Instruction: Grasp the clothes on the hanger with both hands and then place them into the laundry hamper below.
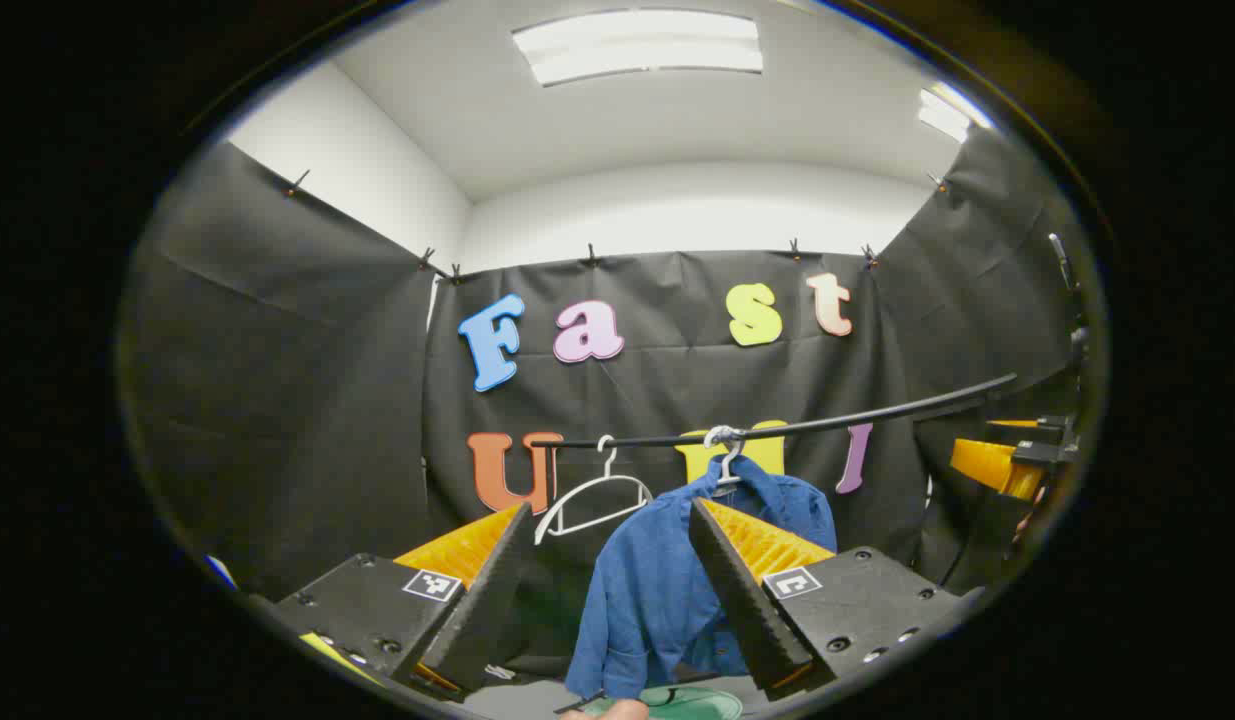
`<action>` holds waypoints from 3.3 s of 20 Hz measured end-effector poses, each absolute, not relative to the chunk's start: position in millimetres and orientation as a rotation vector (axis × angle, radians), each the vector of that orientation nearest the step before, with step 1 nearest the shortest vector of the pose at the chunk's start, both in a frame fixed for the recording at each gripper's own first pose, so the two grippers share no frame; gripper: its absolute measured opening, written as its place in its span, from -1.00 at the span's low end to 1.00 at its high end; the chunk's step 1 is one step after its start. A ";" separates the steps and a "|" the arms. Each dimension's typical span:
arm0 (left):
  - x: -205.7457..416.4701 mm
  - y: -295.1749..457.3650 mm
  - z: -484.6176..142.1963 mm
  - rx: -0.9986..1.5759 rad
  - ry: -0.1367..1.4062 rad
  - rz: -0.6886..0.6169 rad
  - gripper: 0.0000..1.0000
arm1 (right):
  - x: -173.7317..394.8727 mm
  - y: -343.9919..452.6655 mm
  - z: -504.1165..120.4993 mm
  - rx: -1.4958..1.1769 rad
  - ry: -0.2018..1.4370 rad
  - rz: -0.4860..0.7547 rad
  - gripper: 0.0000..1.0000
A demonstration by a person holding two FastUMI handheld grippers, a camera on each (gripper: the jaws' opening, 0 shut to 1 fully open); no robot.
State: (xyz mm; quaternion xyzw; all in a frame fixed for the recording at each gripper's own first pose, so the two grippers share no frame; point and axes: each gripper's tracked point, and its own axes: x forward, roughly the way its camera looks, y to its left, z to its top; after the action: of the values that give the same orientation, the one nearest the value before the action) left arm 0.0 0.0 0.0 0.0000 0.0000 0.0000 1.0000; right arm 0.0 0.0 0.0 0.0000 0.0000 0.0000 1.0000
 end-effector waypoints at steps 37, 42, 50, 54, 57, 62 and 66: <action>29.9 -50.2 -91.5 -0.089 0.154 -0.211 0.99 | 87.1 54.4 -116.6 0.089 0.281 -0.027 0.97; 62.8 -72.0 -128.0 -0.084 0.207 -0.213 0.93 | 136.6 46.2 -148.6 0.136 0.349 0.011 1.00; 115.4 -102.7 -176.1 -0.071 0.283 -0.167 1.00 | 215.3 44.0 -197.0 0.186 0.458 0.114 0.99; 139.8 -110.3 -200.2 -0.066 0.315 -0.125 0.91 | 240.5 53.3 -210.4 0.230 0.494 0.170 0.99; 152.4 -107.8 -208.8 -0.075 0.331 -0.093 1.00 | 262.1 58.5 -217.3 0.233 0.504 0.183 0.99; 178.9 -98.3 -224.5 -0.086 0.353 -0.037 0.94 | 290.1 58.2 -225.2 0.249 0.494 0.161 0.99; 197.4 -95.2 -239.7 -0.127 0.383 -0.013 0.94 | 299.9 51.9 -231.3 0.331 0.499 0.144 0.89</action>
State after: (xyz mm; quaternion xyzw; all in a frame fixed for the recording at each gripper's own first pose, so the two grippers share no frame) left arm 197.4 -95.2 -239.7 -0.0630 0.1901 -0.0065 0.9797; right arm 299.9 51.9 -231.3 0.1630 0.2457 0.0708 0.9529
